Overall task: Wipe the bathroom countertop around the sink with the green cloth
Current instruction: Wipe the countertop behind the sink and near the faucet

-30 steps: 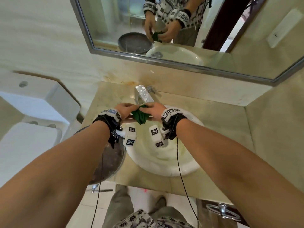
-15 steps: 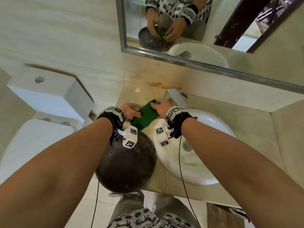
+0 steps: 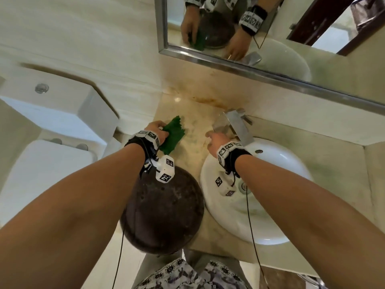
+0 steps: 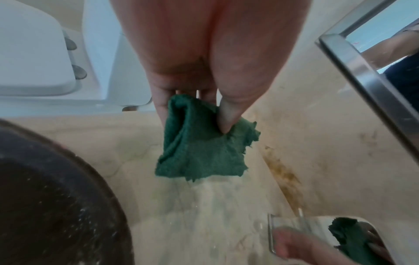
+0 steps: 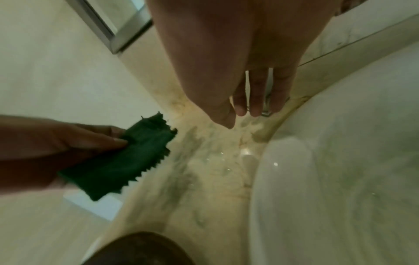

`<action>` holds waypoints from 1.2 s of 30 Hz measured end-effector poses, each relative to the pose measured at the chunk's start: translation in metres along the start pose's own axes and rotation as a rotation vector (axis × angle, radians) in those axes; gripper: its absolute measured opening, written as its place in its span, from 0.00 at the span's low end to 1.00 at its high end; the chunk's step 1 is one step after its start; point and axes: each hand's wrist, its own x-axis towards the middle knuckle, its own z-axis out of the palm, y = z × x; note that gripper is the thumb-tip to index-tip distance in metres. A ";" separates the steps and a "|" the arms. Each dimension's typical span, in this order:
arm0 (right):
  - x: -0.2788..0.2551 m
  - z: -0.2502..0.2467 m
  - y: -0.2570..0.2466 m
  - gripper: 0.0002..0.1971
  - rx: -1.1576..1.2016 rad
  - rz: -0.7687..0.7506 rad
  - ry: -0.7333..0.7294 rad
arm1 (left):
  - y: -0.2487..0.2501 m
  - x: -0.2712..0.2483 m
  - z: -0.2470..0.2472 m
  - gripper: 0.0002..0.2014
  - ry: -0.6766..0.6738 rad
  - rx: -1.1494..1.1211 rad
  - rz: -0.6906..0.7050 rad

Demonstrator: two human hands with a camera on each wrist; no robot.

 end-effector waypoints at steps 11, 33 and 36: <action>0.024 0.020 0.029 0.22 -0.082 0.000 -0.053 | -0.021 0.022 0.015 0.25 0.159 0.437 0.013; -0.008 0.042 0.049 0.66 -0.235 0.174 -0.159 | -0.034 -0.001 0.047 0.34 -0.146 0.977 0.283; -0.006 0.042 0.048 0.68 -0.242 0.167 -0.165 | -0.030 -0.001 0.052 0.34 -0.189 1.004 0.291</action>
